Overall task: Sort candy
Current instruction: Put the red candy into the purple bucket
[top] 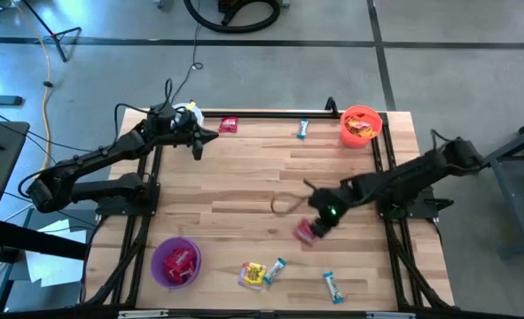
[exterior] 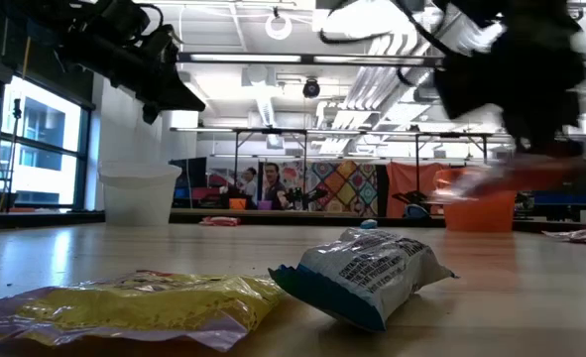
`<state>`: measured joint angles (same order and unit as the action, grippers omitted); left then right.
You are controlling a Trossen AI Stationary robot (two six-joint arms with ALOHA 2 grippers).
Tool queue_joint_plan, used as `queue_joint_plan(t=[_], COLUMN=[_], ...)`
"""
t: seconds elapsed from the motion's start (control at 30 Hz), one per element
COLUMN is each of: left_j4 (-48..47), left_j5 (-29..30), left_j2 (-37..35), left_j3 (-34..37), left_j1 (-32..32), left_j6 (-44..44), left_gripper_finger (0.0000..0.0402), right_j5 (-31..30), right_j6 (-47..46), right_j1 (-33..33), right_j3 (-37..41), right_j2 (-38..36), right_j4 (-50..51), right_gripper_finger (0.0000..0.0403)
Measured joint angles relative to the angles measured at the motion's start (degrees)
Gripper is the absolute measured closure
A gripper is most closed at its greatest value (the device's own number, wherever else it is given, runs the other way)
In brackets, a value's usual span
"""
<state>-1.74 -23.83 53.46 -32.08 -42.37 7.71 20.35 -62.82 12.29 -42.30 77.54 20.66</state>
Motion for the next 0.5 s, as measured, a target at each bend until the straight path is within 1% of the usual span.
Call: queue_joint_plan(t=[0.1,0.17,0.23,0.27,0.37,0.43,0.5], left_j4=[0.9,2.2,3.5,4.0,7.7,13.1,20.1], left_j5=[-5.1,-9.1,-11.9,-12.3,-13.3,-13.4,-13.0], left_j2=[1.5,3.1,5.0,6.0,9.0,10.1,11.0], left_j3=[0.0,0.0,0.0,0.0,0.0,0.0,0.0], left_j1=[-0.4,-0.4,-0.1,0.4,2.5,4.0,5.3], left_j6=[2.9,6.1,9.7,11.8,16.0,18.4,22.9], left_gripper_finger=[0.0401,0.0401,0.0399,0.0396,0.0383,0.0370,0.0355], right_j5=[-8.9,-14.2,-18.4,-20.0,-22.2,-22.4,-21.9], right_j6=[3.7,8.1,13.0,15.7,23.7,28.6,33.2], right_j1=[-4.3,-7.5,-11.1,-13.1,-18.8,-22.0,-24.6], right_j3=[-5.8,-9.4,-12.5,-14.0,-18.5,-20.9,-23.1], right_j2=[-0.7,-0.7,-0.7,-0.7,-0.7,-0.7,-0.7], right_j4=[3.8,4.5,4.5,4.3,3.0,1.3,0.0], right_gripper_finger=[0.0402,0.0402,0.0402,0.0402,0.0402,0.0402,0.0402])
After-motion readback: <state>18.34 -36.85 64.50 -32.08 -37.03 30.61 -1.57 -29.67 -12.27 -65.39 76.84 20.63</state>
